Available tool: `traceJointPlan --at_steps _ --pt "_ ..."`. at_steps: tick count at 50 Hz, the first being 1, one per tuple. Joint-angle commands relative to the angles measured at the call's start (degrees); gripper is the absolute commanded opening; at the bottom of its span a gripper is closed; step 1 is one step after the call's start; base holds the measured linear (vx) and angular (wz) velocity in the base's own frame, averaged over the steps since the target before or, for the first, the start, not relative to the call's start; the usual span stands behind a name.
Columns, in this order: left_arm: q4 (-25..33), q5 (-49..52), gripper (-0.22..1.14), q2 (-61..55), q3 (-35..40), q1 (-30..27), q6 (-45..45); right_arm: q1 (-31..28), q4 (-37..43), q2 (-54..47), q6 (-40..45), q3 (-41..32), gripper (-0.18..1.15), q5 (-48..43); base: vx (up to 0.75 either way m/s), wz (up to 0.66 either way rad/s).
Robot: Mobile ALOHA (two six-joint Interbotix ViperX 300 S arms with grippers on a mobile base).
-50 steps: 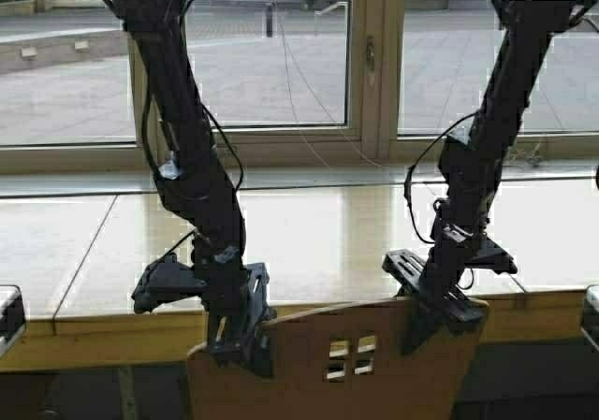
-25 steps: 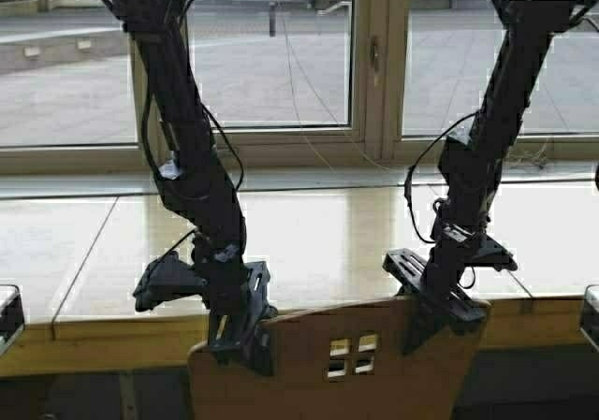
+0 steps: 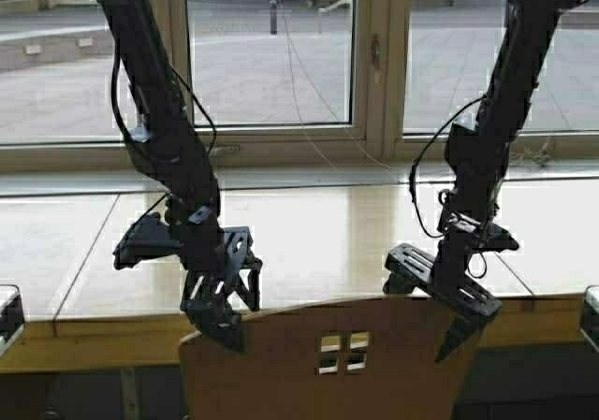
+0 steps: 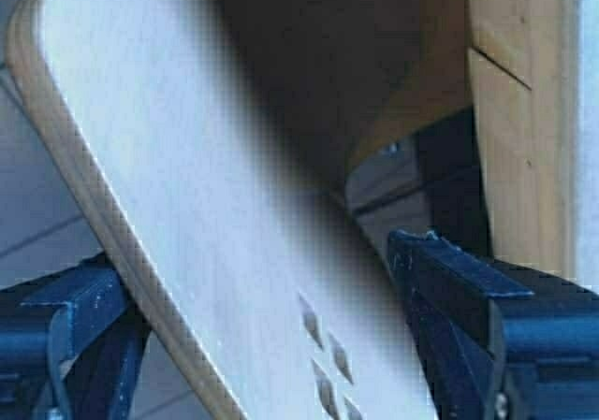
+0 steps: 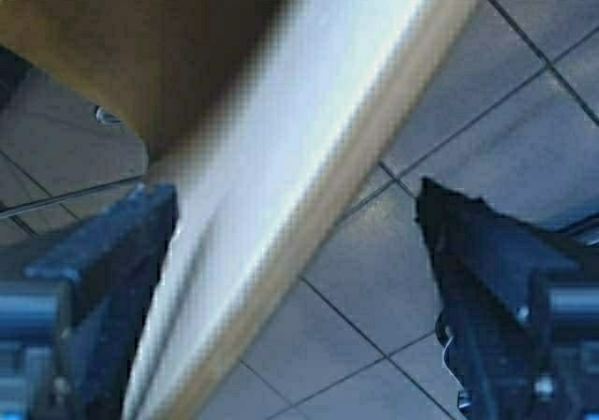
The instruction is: Push the chairs under the table
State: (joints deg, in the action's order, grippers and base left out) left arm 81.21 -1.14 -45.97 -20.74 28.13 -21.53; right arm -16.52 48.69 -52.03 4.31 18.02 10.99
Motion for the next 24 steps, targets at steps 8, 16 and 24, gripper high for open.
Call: traceJointPlan --at_steps 8,16,24 --pt "-1.58 -0.53 0.98 12.92 -1.76 -2.11 1.23 -0.18 0.0 13.97 -1.05 5.63 1.04 -1.49 -0.01 0.0" --pt "-5.8 -2.46 0.97 19.25 -4.13 -2.9 1.32 -0.18 -0.18 21.01 -1.14 8.53 1.04 -5.1 -0.02 -0.01" --pt "-17.4 -7.65 0.97 26.81 -7.47 -3.34 2.9 -0.18 -0.35 28.12 -1.23 12.48 1.04 -10.9 -0.03 -0.03"
